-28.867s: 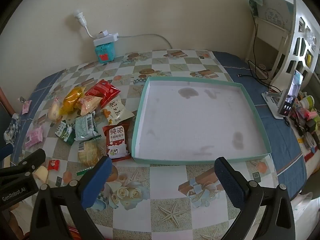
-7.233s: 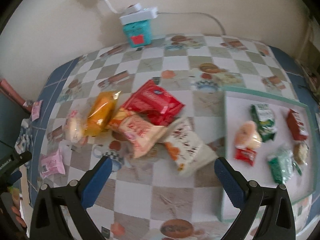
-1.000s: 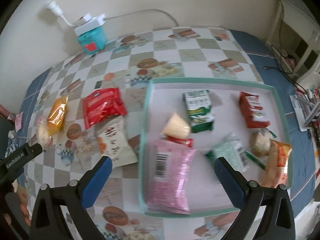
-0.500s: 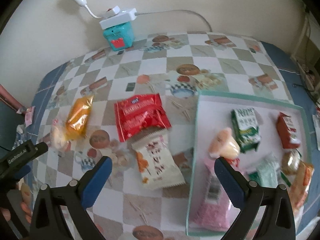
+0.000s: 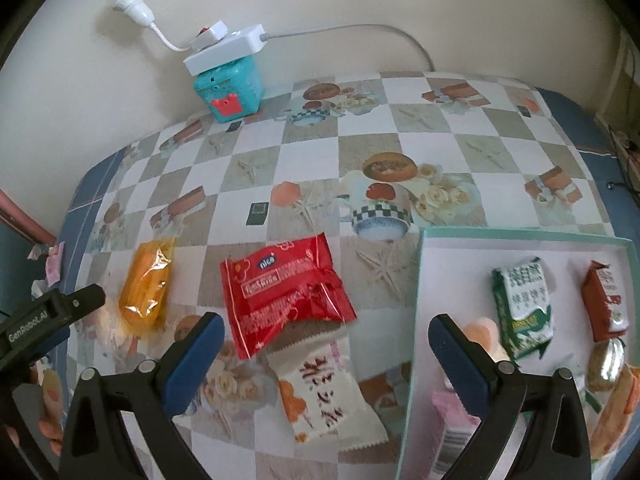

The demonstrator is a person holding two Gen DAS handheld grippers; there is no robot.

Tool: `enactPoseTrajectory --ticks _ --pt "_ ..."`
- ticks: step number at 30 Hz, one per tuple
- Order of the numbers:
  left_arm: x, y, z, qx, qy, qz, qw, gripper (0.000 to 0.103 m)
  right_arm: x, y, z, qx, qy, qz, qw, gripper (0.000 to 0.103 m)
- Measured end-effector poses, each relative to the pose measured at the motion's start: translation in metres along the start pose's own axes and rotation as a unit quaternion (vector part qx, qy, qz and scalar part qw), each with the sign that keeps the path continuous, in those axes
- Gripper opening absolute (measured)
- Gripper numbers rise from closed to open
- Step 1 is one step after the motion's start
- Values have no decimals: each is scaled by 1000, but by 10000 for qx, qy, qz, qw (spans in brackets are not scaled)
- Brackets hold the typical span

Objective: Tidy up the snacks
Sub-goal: 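Grasp the orange cake bag with left tool while right tool grasps the red nice pack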

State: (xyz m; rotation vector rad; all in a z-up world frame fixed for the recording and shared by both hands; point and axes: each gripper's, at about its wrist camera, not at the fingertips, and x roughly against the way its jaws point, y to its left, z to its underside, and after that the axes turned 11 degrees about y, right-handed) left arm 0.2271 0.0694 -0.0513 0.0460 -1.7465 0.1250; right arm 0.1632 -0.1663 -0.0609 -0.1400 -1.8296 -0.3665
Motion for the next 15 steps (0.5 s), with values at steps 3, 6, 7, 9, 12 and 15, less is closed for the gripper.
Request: enactPoseTrajectory --ticks 3,6,7,9,12,15 --pt "-5 -10 -5 -122 -13 -39 9999 98 -7 8 -3 159 -8 -26 9999 103" --pt "-14 -20 -9 -225 1 -37 9997 98 -14 15 -5 313 4 3 9995 103" --pt "-17 -23 -10 -263 18 -42 9996 98 -17 16 -5 338 15 11 9994 103" --pt "-24 -28 -11 -318 56 -77 9994 98 -24 18 -7 383 42 2 9993 103" --pt "-31 -34 -13 -386 6 -267 9989 98 -33 20 -9 428 95 -46 9990 103" --pt "-32 -36 -13 -439 -61 -330 9985 98 -41 20 -10 416 140 -143 9989 103"
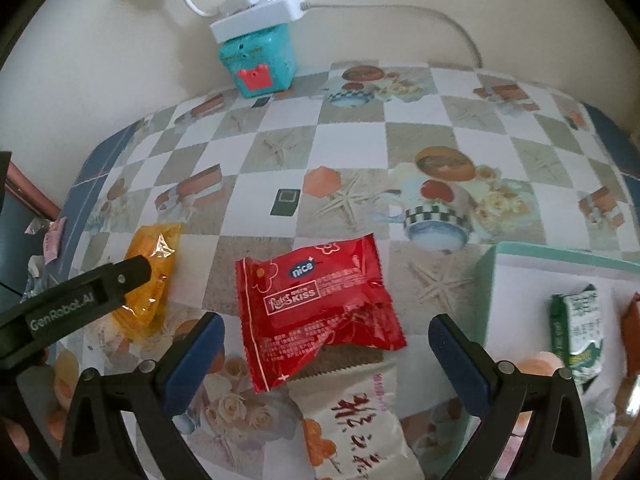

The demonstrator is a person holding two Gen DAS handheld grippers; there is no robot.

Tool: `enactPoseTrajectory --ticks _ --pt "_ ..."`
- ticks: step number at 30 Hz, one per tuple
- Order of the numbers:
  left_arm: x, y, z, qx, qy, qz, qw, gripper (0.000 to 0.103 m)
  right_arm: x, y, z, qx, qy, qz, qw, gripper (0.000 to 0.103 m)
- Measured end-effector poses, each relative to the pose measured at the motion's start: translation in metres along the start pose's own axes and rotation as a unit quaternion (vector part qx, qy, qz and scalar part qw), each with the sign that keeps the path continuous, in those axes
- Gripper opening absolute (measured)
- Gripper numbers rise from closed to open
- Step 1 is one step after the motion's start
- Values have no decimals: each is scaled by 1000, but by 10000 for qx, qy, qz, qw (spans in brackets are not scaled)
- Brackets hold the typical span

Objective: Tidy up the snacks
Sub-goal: 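Grasp the orange cake bag with left tool while right tool grasps the red nice pack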

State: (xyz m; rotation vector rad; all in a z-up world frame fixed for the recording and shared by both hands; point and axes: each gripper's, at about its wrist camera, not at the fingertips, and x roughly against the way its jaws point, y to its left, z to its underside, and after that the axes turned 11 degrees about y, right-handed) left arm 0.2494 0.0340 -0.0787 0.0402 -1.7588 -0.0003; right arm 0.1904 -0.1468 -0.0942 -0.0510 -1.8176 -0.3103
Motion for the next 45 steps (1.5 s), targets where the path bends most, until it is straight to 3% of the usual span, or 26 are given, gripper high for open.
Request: enactPoseTrajectory --ticks 6,13,17,18,21,26,29,33,38,43,45 --pt "1 -5 -1 -123 -145 -270 9995 98 -9 4 0 50 34 34 10000 99" --pt "6 -18 0 -373 -291 -205 9987 97 -15 -1 0 -52 113 65 9999 85" --pt "6 -26 1 -509 -338 -282 9977 92 -11 -7 -1 -122 54 32 9999 84" --pt "8 -27 1 -524 -369 -276 9976 91 -10 -7 -1 -116 40 17 9999 78" --pt "13 -30 2 -574 -401 -122 9975 91 -10 -8 -2 -114 33 27 9999 77" --pt "7 -32 2 -595 -329 -164 9976 91 -9 -11 -2 -160 20 -15 9999 74" --pt "1 -34 1 -563 -250 -223 9979 73 -9 -12 -2 -177 22 -19 9998 74" --pt "-7 -37 3 -570 -114 -157 9982 65 -9 -12 -2 -173 28 -22 9998 74" --pt "-11 -40 5 -631 -88 -235 9977 64 -8 -12 -2 -167 31 -17 9999 73" --pt "-18 -42 6 -593 -23 -440 9973 62 -6 -12 -2 -161 23 26 9999 62" --pt "-19 -43 6 -580 -41 -552 9968 48 -5 -12 -2 -143 20 7 9999 60"
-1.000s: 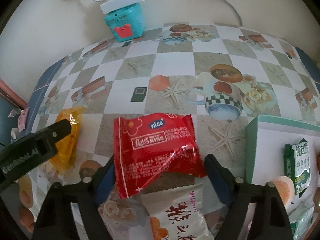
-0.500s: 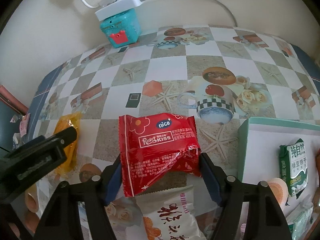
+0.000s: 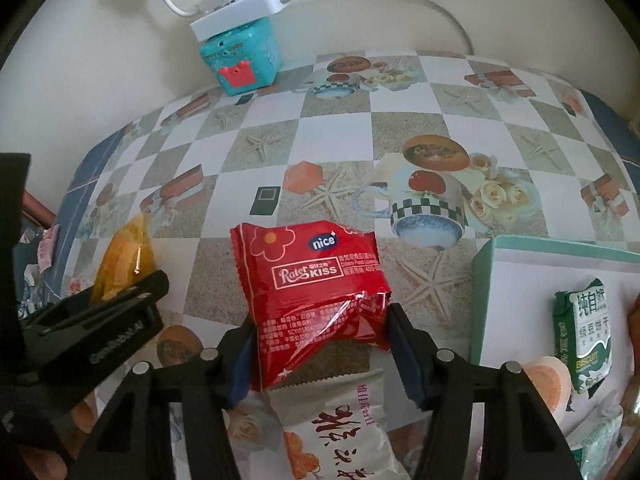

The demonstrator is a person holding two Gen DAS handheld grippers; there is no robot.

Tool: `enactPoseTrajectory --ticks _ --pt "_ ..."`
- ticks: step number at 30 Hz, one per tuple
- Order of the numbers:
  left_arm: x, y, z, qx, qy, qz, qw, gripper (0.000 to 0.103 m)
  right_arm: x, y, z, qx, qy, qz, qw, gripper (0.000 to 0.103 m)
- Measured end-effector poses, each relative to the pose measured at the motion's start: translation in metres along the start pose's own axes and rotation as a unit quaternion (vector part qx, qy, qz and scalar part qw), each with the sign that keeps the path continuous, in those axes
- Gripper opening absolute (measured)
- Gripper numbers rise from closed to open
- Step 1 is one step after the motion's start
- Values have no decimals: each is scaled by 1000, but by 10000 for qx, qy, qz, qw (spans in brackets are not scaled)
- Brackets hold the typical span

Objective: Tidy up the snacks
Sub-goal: 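Grasp the orange cake bag with left tool while right tool grasps the red nice pack, then carry the orange cake bag and red nice pack over the tray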

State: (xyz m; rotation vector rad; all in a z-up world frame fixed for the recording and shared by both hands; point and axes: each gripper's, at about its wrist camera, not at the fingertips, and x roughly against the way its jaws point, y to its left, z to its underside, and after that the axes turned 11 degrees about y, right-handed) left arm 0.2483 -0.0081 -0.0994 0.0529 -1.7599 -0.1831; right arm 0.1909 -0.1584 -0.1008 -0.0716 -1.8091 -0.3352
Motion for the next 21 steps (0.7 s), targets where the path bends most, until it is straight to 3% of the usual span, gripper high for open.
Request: enactPoseTrajectory --ticks 12,21 --pt "11 7 0 266 -54 119 9996 42 13 -3 1 13 -61 -11 10000 59" --pt "57 11 9 473 -241 397 9978 42 53 -4 10 76 -288 88 9995 59"
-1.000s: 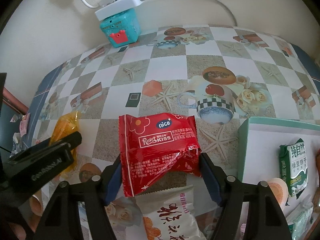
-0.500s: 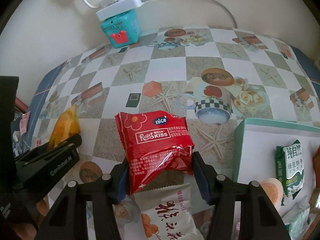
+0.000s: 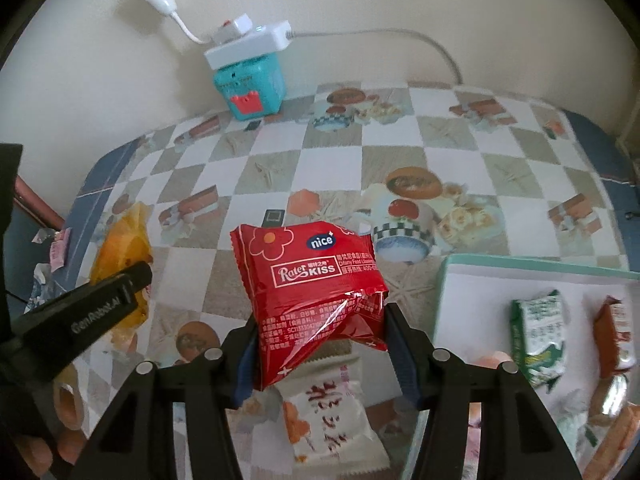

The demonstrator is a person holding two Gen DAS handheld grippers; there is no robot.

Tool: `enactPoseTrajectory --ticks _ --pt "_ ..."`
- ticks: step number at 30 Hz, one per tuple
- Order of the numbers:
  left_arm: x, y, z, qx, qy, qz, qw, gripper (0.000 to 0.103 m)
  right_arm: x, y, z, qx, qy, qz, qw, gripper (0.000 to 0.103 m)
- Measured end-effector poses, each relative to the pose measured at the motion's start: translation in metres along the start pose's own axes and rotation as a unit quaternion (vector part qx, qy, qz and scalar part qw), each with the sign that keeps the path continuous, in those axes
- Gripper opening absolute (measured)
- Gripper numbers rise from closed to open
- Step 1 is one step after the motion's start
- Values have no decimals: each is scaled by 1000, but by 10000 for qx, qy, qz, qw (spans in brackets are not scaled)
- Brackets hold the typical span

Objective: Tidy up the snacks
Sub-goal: 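Carry the orange cake bag and red nice pack over the tray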

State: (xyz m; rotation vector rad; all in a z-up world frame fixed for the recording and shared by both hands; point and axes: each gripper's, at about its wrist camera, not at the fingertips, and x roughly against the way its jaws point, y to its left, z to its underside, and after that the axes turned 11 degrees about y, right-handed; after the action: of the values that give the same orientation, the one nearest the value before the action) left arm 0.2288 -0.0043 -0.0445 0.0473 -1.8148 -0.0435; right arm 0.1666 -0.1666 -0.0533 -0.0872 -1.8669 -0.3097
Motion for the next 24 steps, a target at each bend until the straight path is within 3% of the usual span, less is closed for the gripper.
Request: enactPoseTrajectory --ticks 12,24 --pt "80 -15 47 -111 -568 144 9982 43 76 -22 28 -281 -429 -33 9987 59" --pt "99 -39 95 -304 -599 290 9973 43 102 -59 87 -609 -437 -32 9972 59"
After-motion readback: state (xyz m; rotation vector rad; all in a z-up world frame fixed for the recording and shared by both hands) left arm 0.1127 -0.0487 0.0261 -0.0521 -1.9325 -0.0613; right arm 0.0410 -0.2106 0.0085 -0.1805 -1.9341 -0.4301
